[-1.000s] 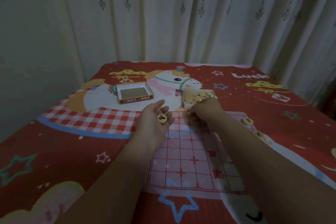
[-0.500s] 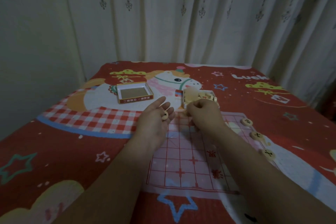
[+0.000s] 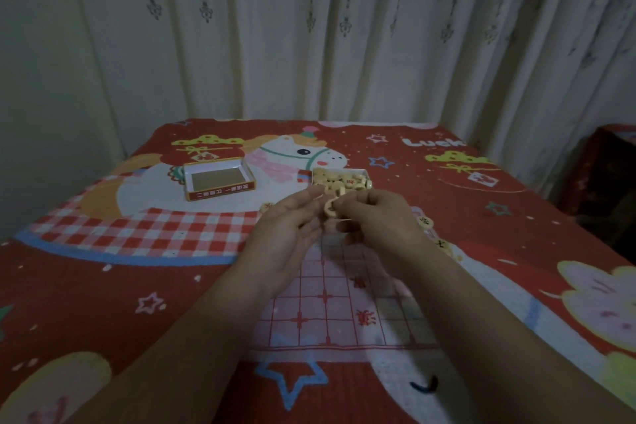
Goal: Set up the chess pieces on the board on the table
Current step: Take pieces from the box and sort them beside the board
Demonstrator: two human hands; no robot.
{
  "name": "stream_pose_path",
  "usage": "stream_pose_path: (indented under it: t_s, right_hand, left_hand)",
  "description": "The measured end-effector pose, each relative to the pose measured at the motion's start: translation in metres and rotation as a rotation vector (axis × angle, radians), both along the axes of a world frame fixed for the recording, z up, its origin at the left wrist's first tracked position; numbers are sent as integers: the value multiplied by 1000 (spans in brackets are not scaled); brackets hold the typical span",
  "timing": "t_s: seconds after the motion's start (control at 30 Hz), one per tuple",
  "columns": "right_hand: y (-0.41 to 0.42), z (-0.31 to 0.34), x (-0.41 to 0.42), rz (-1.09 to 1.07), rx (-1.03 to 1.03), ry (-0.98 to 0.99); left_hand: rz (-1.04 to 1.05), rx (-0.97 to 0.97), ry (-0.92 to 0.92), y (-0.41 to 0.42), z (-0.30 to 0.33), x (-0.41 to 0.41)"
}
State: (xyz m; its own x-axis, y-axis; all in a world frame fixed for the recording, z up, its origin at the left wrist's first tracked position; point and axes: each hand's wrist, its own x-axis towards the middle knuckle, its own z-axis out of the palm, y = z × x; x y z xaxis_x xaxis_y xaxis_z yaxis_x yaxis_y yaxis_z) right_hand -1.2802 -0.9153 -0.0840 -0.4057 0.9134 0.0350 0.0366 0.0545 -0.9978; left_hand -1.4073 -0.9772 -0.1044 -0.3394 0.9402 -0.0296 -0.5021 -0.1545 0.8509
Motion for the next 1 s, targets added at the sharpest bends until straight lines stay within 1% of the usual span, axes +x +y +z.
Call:
stream_pose_path:
  t_s: [0.1,0.2,0.27,0.3,0.37,0.47,0.73,1.0]
  right_hand:
    - [23,8,39,-135,9,-26]
    - [49,11,80,-261,-34,-43]
    - [62,9,100,-309,-130,-17]
    - [65,7,107,-315,-178,-12]
    - [68,1,117,-314,-216,-74]
    - [69,-5,120,-313,-186,-192]
    - [70,-7,120,-324,-108,-331]
    - [69,-7,119,-312,-88,-362]
  left_hand:
    - [-13,-110,133,-1,-6,1]
    - [-2,-160,134,0,-7,0]
    - [4,-170,126,1,-8,-1]
    - [4,-171,125,2,-8,-1]
    - [7,-172,124,3,-9,-1]
    - [22,-178,125,3,-10,-2]
    - [29,-180,133,1,-7,1]
    - [35,-188,137,0,-8,0]
